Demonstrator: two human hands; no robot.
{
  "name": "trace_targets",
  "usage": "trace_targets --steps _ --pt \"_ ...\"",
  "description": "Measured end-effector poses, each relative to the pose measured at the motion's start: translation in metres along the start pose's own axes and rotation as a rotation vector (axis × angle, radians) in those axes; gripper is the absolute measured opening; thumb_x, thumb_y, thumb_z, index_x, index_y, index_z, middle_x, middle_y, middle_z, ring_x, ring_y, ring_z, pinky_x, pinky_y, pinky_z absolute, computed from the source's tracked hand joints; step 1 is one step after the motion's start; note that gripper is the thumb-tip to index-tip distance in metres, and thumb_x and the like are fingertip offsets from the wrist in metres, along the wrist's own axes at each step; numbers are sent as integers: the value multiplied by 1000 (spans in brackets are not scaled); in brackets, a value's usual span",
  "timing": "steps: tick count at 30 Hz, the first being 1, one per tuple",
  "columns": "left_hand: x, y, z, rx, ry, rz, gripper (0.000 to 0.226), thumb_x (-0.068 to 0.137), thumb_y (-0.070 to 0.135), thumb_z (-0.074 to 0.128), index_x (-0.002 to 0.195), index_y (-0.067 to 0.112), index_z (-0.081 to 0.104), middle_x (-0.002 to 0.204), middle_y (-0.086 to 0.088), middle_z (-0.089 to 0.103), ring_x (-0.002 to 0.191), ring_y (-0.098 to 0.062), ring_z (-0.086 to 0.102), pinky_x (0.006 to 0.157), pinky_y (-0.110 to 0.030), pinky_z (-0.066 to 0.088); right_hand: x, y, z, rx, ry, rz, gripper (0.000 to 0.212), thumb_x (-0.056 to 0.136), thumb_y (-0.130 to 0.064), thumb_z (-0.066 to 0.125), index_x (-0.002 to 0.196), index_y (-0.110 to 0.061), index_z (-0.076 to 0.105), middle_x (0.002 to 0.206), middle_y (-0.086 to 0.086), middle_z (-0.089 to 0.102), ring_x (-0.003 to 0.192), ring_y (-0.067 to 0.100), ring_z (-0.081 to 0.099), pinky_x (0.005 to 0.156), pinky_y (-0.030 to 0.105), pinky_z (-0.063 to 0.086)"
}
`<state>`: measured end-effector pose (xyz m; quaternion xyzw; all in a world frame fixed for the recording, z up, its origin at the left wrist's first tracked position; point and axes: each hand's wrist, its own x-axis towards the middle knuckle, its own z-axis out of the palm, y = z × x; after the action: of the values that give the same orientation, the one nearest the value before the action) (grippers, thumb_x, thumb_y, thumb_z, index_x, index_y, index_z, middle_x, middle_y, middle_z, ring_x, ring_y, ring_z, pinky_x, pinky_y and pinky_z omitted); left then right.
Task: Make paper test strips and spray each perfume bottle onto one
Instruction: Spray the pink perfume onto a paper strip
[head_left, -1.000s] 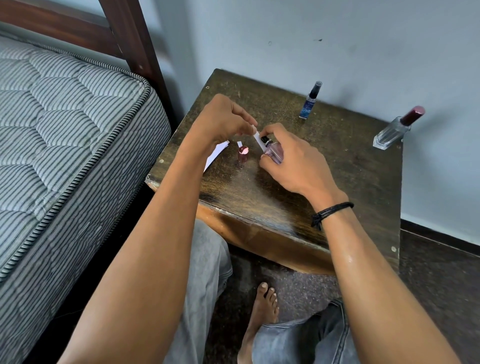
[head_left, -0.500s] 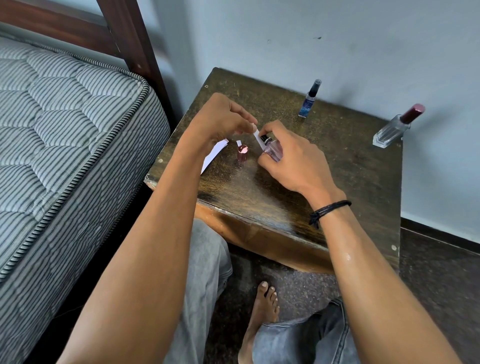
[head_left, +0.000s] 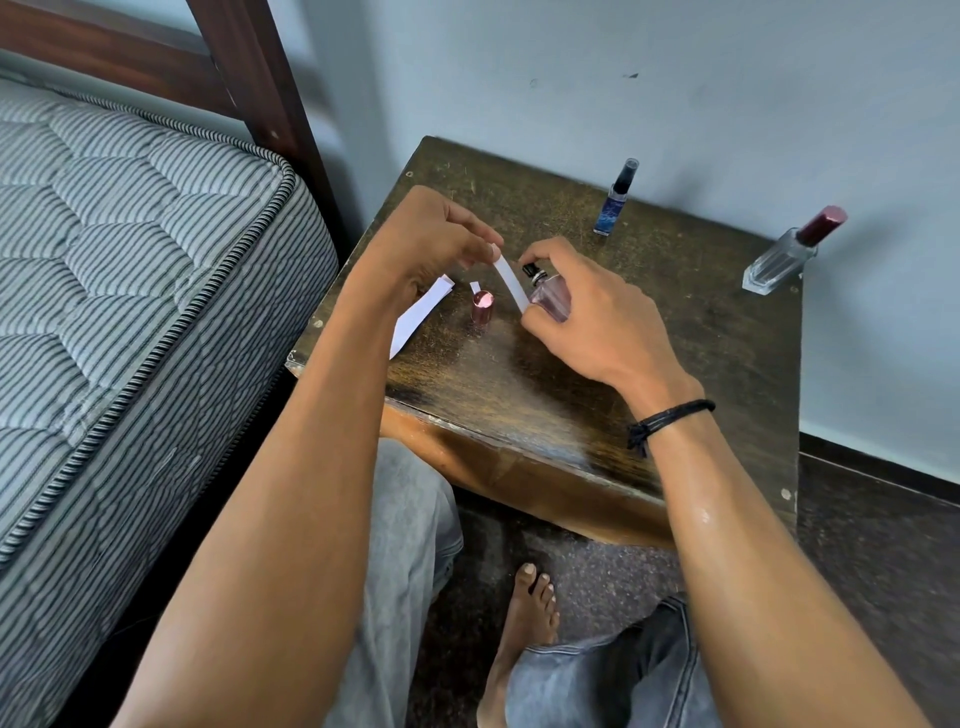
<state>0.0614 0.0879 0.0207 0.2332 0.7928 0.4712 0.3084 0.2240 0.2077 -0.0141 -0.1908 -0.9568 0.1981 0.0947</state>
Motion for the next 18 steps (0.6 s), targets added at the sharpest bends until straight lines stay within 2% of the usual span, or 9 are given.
trace_targets --steps 7,10,15,18 --pt "4 -5 -3 17 12 4 16 81 1 78 97 2 79 70 -3 69 50 2 58 56 -11 48 -3 -2 1 -38 -70 -22 39 95 -44 59 131 -41 44 99 -14 55 75 18 56 53 26 32" --pt "3 -6 -4 3 15 7 17 81 0 78 99 0 78 77 -10 71 52 0 60 57 -11 50 -3 -2 2 -43 -71 -17 39 95 -44 59 130 -41 44 100 -13 56 75 18 57 55 29 34" --pt "4 -6 -5 8 11 6 17 82 -1 77 99 0 77 80 -11 72 52 1 61 57 -10 50 -3 -4 4 -44 -55 -14 38 95 -43 59 130 -40 45 97 -14 56 73 17 54 53 27 32" --pt "4 -7 -5 25 14 9 17 82 2 78 99 1 78 84 -13 73 58 -3 59 57 -10 50 -3 -5 5 -44 -44 -16 37 94 -43 59 129 -39 45 97 -14 55 75 19 55 57 31 34"
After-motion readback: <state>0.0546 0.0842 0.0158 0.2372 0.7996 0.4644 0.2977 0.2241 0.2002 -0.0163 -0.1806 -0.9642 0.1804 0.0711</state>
